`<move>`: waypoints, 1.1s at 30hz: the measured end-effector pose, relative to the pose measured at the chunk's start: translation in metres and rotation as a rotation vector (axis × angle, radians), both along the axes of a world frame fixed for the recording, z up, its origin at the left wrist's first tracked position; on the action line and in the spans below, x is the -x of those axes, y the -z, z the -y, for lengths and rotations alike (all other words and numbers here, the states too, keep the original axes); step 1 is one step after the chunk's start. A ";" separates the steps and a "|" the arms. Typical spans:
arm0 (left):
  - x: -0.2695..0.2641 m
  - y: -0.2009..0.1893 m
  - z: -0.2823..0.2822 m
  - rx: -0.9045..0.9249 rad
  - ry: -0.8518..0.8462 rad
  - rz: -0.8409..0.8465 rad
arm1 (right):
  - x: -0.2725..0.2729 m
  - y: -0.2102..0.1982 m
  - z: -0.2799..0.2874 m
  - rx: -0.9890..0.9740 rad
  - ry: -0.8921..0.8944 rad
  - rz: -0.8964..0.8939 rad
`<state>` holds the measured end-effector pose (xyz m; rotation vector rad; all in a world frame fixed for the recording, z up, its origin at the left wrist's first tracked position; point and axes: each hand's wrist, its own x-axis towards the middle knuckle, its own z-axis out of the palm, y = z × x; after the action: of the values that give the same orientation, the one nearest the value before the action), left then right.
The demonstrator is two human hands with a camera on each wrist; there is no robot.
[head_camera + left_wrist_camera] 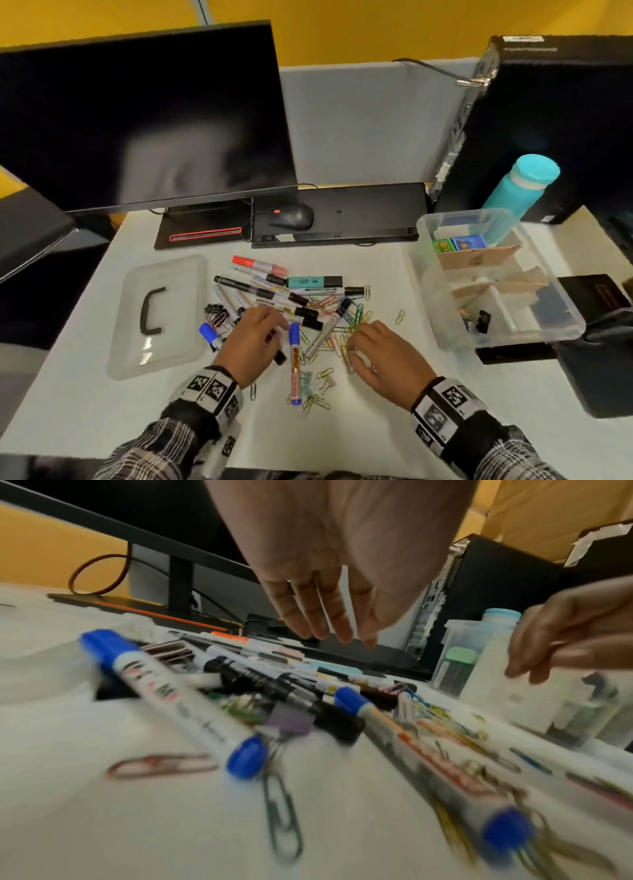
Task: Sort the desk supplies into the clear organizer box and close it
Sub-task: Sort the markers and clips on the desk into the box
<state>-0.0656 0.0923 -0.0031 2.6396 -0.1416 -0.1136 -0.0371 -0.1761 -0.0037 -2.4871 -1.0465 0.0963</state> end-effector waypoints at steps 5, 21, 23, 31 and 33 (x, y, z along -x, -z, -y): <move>0.026 0.009 0.007 -0.097 0.249 -0.107 | 0.012 0.030 -0.027 0.185 -0.212 -0.157; 0.010 0.020 0.040 -0.418 0.536 -0.072 | 0.000 0.036 -0.007 -0.353 0.435 -0.689; 0.011 0.021 0.039 -0.433 0.558 -0.099 | -0.001 0.032 -0.010 -0.383 0.477 -0.761; 0.001 0.025 0.042 -0.328 0.487 -0.124 | 0.010 0.020 -0.031 -0.098 0.187 -0.669; 0.001 0.026 0.041 -0.249 0.445 -0.112 | 0.015 0.020 -0.034 -0.013 0.157 -0.665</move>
<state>-0.0662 0.0515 -0.0289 2.7916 -0.7162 -0.4529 -0.0519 -0.1426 -0.0235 -2.2489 -0.5622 0.7995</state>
